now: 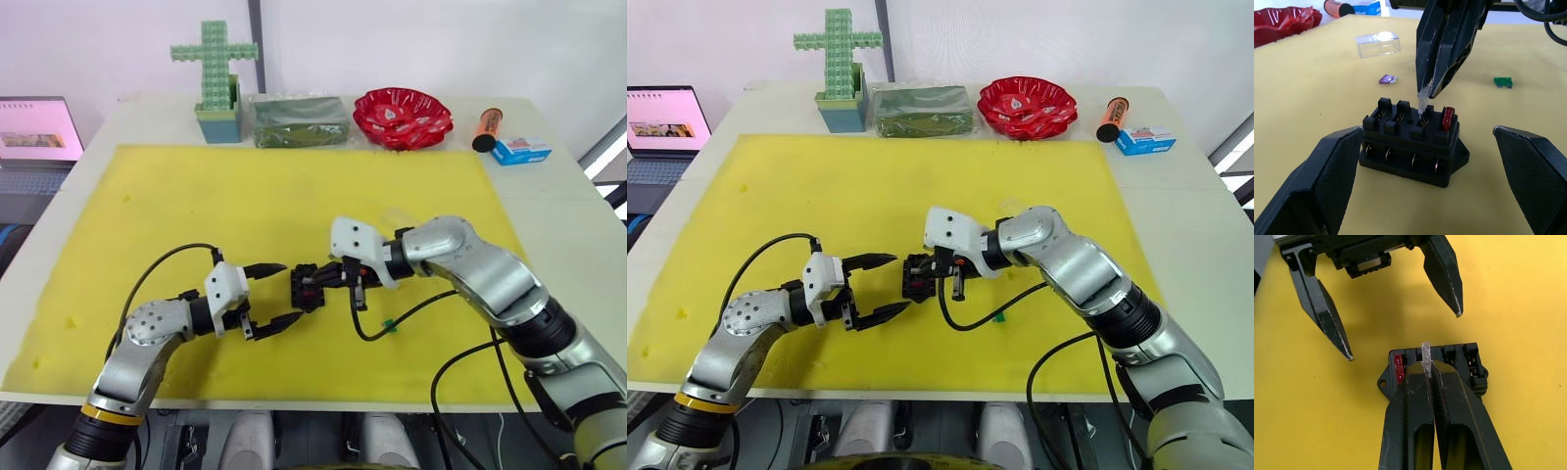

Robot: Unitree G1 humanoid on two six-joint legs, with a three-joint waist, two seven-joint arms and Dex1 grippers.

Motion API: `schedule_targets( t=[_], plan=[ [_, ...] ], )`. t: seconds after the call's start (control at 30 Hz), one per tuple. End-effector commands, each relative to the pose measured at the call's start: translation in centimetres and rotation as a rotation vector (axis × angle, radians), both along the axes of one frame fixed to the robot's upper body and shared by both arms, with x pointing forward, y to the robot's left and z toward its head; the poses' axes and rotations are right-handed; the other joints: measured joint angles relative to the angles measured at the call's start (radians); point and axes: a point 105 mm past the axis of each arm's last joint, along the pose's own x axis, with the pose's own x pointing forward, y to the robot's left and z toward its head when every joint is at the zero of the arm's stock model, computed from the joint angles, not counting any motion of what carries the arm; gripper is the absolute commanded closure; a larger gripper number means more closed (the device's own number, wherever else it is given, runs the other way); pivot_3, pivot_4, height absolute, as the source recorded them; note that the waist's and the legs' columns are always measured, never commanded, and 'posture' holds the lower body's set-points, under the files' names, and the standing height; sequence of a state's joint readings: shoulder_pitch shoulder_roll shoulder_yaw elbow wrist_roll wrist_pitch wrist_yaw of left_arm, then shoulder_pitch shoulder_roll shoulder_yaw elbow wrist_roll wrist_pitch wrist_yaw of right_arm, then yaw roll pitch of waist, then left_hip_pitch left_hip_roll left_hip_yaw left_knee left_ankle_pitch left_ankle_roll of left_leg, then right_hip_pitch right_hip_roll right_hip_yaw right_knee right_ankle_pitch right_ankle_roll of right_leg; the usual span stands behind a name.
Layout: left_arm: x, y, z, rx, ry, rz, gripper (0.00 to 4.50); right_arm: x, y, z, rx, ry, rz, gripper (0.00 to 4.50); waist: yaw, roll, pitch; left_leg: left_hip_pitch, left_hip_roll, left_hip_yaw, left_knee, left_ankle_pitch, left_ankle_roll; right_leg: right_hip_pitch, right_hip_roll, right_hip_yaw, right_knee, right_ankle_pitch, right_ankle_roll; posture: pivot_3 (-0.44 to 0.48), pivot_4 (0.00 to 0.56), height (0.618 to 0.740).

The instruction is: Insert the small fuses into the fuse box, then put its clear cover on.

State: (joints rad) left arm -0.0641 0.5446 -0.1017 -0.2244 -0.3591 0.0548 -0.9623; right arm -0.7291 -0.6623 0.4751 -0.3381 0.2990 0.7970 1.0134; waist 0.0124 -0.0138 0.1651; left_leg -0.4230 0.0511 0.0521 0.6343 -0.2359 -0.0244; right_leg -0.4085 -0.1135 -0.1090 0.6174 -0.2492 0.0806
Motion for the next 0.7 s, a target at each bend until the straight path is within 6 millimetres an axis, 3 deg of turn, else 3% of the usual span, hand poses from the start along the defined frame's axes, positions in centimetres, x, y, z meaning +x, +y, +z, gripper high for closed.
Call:
schedule_targets(
  t=[0.03, 0.7],
  plan=[
    [-0.2, -0.1, 0.1, -0.005, -0.027, -0.013, 0.03, 0.0, 0.4, 0.9, 0.003, -0.040, 0.030, 4.50, 0.000, 0.000, 0.000, 0.000, 0.000, 0.000, 0.000, 0.000, 0.000, 0.000, 0.000, 0.000, 0.000, 0.000, 0.000, 0.000, 0.150, 0.740],
    [0.1, 0.0, -1.0, -0.010, -0.045, -0.019, 0.03, 0.6, 0.1, 0.5, -0.039, -0.071, 0.048, 4.50, 0.000, 0.000, 0.000, 0.002, 0.000, 0.000, 0.001, 0.000, 0.000, 0.001, 0.000, 0.000, 0.002, 0.000, 0.000, 0.000, 0.150, 0.740]
  ],
)
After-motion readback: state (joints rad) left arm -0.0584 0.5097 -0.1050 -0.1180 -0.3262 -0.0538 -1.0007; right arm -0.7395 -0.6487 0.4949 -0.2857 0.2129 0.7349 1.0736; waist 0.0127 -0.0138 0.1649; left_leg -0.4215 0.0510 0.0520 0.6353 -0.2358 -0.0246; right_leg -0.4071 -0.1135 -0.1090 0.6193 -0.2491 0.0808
